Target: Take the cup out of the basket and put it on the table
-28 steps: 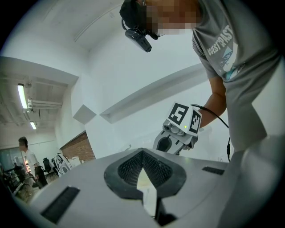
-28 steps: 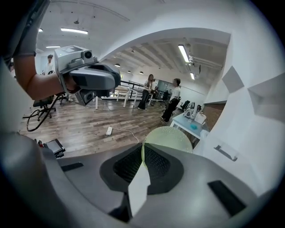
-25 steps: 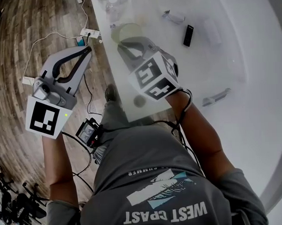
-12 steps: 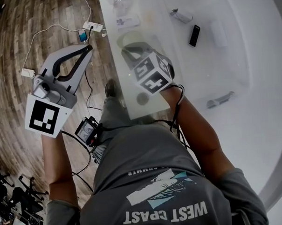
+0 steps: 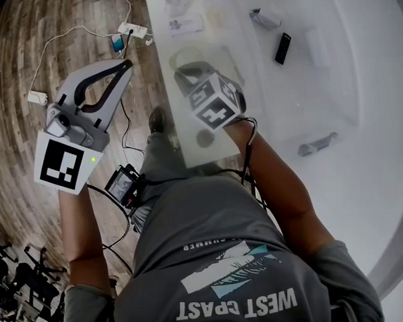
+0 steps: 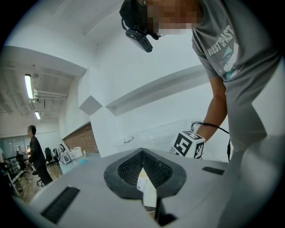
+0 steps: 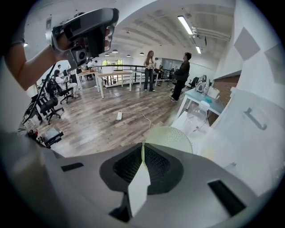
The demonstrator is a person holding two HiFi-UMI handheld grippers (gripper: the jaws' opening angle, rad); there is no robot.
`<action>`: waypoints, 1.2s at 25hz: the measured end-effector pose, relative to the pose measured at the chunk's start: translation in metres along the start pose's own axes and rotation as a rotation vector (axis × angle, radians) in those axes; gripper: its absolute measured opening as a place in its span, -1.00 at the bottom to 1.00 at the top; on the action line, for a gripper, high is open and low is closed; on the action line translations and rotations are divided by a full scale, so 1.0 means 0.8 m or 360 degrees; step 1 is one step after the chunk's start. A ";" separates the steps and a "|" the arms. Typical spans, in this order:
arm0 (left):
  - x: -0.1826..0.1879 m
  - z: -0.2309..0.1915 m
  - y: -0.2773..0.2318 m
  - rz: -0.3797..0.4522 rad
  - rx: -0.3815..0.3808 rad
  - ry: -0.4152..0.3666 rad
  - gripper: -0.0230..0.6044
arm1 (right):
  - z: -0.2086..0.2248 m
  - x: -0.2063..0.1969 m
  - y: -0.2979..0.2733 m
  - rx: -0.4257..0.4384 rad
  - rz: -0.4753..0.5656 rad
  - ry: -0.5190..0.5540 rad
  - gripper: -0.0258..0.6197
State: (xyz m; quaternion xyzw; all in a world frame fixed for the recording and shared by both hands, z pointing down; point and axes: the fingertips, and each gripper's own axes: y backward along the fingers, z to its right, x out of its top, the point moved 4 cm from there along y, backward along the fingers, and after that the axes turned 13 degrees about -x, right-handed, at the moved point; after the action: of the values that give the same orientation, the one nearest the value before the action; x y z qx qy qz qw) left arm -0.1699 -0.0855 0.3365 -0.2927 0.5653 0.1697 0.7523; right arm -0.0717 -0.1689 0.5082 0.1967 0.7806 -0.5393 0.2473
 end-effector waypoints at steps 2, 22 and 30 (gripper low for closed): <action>-0.003 -0.001 -0.001 0.0007 0.0002 0.0007 -0.90 | -0.003 -0.006 -0.007 0.0009 -0.0029 -0.0004 -0.83; -0.018 -0.001 0.002 0.0016 0.0012 0.0046 -0.90 | -0.028 -0.058 -0.051 0.0097 -0.0259 -0.0064 -0.83; -0.019 -0.005 -0.002 0.0025 0.0010 0.0052 -0.90 | -0.029 -0.064 -0.058 0.0113 -0.0303 -0.0053 -0.83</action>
State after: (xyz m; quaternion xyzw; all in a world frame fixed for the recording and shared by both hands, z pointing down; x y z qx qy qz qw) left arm -0.1764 -0.0876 0.3502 -0.2886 0.5803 0.1690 0.7426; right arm -0.0612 -0.1651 0.5800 0.1212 0.7719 -0.5909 0.2007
